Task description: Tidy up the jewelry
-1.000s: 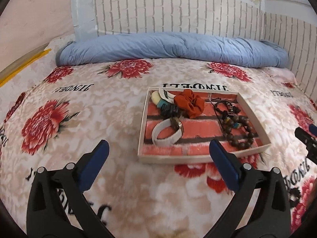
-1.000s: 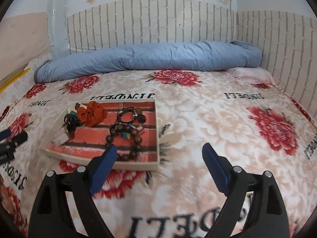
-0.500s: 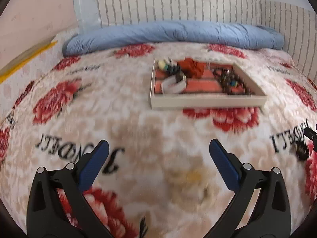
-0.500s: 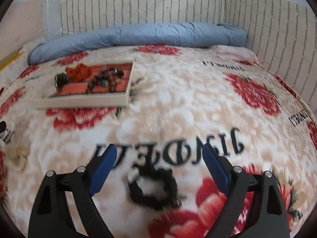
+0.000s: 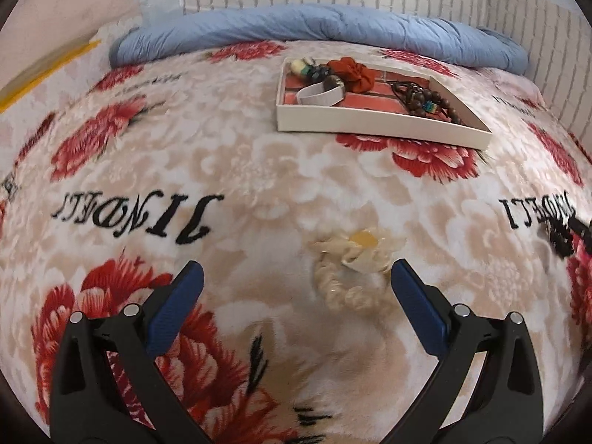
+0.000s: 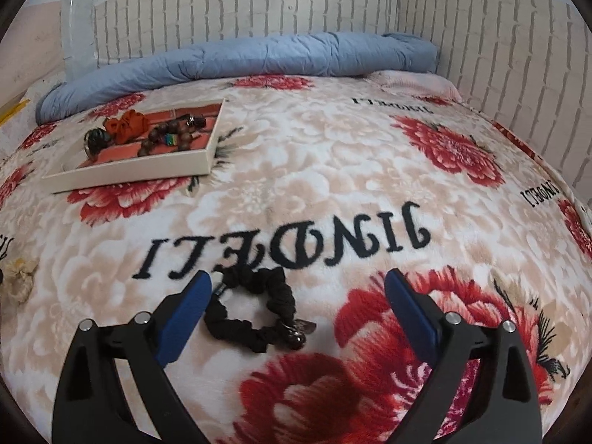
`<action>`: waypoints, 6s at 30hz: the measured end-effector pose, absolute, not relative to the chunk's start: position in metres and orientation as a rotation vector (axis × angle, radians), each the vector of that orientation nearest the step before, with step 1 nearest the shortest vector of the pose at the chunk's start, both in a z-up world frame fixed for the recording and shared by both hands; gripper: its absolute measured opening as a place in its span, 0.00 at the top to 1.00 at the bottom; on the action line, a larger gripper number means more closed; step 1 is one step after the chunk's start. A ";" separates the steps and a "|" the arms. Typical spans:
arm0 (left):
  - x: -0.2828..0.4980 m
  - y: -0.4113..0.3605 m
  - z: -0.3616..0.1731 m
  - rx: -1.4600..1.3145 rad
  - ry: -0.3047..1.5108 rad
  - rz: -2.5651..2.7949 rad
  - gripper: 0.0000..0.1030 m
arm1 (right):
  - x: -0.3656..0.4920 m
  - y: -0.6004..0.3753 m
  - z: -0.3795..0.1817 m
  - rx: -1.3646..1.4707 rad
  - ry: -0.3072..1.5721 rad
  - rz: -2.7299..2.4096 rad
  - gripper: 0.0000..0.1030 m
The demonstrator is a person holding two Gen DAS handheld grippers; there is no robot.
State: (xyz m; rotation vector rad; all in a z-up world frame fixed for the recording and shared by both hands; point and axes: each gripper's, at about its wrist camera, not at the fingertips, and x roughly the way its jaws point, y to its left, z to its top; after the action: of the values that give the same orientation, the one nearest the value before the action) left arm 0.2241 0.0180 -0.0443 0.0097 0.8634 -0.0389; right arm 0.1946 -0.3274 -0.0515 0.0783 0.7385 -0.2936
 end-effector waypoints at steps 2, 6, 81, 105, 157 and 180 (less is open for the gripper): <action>0.227 0.025 -0.047 -0.019 0.876 -0.038 0.05 | 0.196 -0.329 -0.055 0.082 0.755 -0.298 0.10; 0.231 0.027 -0.055 -0.029 0.902 -0.053 0.13 | 0.201 -0.332 -0.063 0.090 0.788 -0.297 0.14; 0.329 -0.016 0.034 0.004 0.576 -0.102 0.93 | 0.309 -0.265 0.009 0.091 0.523 -0.080 0.89; 0.439 -0.037 -0.035 0.027 0.652 -0.131 0.92 | 0.418 -0.230 -0.046 0.045 0.582 -0.037 0.89; 0.174 -0.015 -0.006 0.002 0.364 -0.044 0.05 | 0.163 -0.219 -0.024 0.033 0.362 -0.067 0.04; 0.156 -0.024 -0.013 0.061 0.293 -0.025 0.05 | 0.150 -0.217 -0.026 0.039 0.299 -0.040 0.04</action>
State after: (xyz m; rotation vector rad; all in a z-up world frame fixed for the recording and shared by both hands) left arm 0.1557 -0.0238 -0.0129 0.0608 0.2926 -0.0246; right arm 0.1500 -0.2166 -0.0258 0.0394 0.2989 -0.0400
